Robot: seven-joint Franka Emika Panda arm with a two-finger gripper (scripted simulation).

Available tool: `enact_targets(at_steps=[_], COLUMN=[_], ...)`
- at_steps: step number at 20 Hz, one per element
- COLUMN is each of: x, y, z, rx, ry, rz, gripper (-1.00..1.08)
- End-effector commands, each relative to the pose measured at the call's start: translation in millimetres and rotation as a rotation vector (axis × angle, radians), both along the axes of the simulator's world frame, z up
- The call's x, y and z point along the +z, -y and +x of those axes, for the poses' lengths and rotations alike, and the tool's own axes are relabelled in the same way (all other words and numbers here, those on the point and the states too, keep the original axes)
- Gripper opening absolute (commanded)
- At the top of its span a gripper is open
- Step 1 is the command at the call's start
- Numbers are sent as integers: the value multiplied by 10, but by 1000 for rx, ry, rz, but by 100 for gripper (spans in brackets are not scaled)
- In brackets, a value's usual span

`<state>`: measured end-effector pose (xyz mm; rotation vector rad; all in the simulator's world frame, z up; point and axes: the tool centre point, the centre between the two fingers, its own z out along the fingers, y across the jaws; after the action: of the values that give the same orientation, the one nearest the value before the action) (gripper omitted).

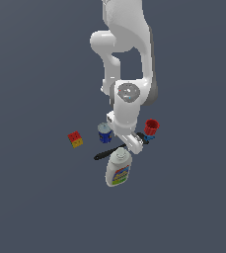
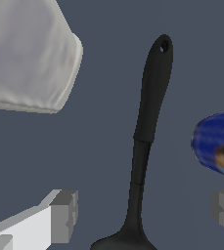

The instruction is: Pick up a designated object from a clutter of objects.

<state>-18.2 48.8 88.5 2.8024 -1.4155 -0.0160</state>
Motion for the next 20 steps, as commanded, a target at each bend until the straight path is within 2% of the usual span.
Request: enact_targets(at_steps=[1, 9, 20], x=[-75, -203, -353], y=[-16, -43, -45], z=[-20, -62, -71], rx=[-42, -111, -113], ry=[4, 9, 9], rz=[-1, -3, -3], gripper=[100, 100, 100])
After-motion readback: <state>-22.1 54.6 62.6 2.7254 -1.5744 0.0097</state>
